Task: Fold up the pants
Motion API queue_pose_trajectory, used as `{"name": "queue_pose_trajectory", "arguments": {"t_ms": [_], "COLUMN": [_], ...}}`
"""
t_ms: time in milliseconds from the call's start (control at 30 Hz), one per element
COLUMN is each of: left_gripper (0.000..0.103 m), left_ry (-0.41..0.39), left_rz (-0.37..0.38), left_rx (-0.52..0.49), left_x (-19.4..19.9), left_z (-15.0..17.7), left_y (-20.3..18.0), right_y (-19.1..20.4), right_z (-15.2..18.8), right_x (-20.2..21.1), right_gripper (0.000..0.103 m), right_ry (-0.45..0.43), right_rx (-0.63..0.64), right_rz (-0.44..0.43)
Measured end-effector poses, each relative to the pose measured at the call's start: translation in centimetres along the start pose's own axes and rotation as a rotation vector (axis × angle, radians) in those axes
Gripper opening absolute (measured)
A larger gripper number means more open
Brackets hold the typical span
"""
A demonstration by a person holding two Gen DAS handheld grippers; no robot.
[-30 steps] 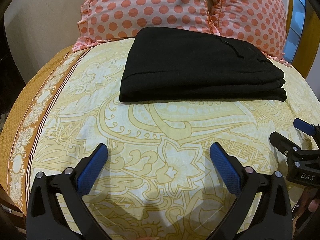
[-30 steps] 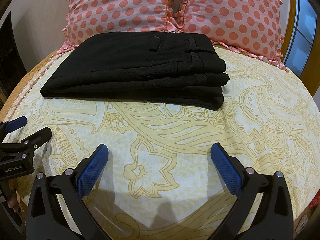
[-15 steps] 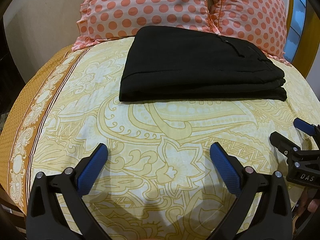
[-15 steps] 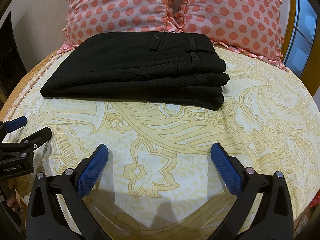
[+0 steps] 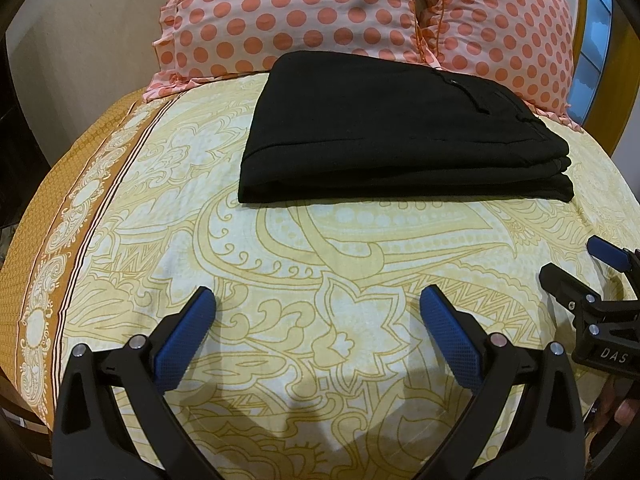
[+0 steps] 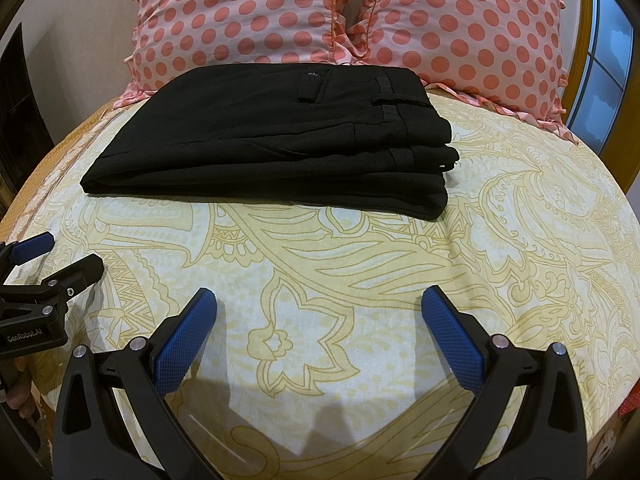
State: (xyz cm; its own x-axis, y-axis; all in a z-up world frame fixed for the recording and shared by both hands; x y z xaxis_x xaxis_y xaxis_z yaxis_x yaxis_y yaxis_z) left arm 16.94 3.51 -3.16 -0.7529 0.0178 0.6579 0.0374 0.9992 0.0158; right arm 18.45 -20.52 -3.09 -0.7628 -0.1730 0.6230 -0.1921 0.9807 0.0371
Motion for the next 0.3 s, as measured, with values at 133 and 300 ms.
{"name": "queue_pose_trajectory", "arguments": {"t_ms": [133,300], "left_gripper": [0.101,0.101], "left_ry": [0.001,0.001], "left_rz": [0.001,0.001], "left_rx": [-0.004,-0.003], "left_x": [0.04,0.05], "left_z": [-0.03,-0.04], "left_y": [-0.05,-0.04], "right_y": [0.02,0.00], "right_z": [-0.02,-0.01], "right_x": [0.03,0.02], "right_gripper": [0.102,0.102], "right_ry": [0.000,0.000], "right_rx": [0.000,0.000], "right_rz": [0.000,0.000]}}
Point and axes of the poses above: each gripper's, at about its wrist camera, not at the fingertips, and x roughly against the way its jaws point, y to its left, z to its underside, the point moved 4 cm from there along -x, roughly the way its jaws point, and after that the axes turned 9 degrees about -y, right-handed, at the moved point
